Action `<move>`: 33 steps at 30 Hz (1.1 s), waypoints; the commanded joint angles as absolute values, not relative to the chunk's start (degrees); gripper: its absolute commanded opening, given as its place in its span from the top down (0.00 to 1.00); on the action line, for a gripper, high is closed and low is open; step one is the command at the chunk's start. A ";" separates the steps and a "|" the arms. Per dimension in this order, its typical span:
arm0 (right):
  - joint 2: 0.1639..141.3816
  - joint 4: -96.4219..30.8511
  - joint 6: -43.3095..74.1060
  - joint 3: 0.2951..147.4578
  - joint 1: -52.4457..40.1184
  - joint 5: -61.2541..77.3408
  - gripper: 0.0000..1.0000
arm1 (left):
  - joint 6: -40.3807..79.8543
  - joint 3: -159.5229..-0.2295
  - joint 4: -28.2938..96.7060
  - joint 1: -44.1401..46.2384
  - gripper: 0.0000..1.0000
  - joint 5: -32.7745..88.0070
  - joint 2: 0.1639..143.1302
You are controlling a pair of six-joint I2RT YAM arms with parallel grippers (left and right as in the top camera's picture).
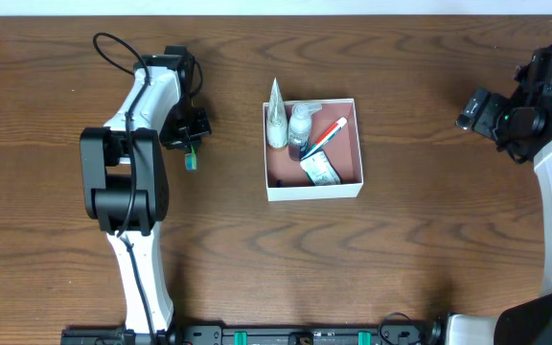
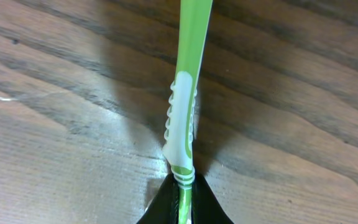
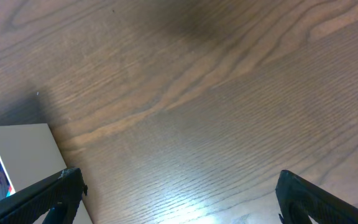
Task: Pack container
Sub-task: 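Lower the left gripper onto the green toothbrush handle and grasp it, then lift the toothbrush, carry it over the white box and release it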
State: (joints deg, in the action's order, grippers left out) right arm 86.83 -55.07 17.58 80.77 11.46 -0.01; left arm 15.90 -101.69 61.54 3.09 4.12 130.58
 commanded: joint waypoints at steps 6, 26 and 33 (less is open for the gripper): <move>87.02 -55.09 17.74 80.73 11.68 -0.64 0.01 | 9.93 -102.00 62.59 2.96 0.94 5.67 114.69; 87.02 -55.09 17.74 80.71 11.68 -0.64 0.01 | -22.20 -101.97 66.11 22.26 0.94 17.12 88.16; 87.02 -55.09 17.74 80.71 11.68 -0.67 0.01 | -29.47 -100.68 66.70 32.25 0.94 14.94 90.54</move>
State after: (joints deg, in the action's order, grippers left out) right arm 86.83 -55.07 17.58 80.77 11.46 -0.03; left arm -23.33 -101.60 66.50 30.30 16.10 88.97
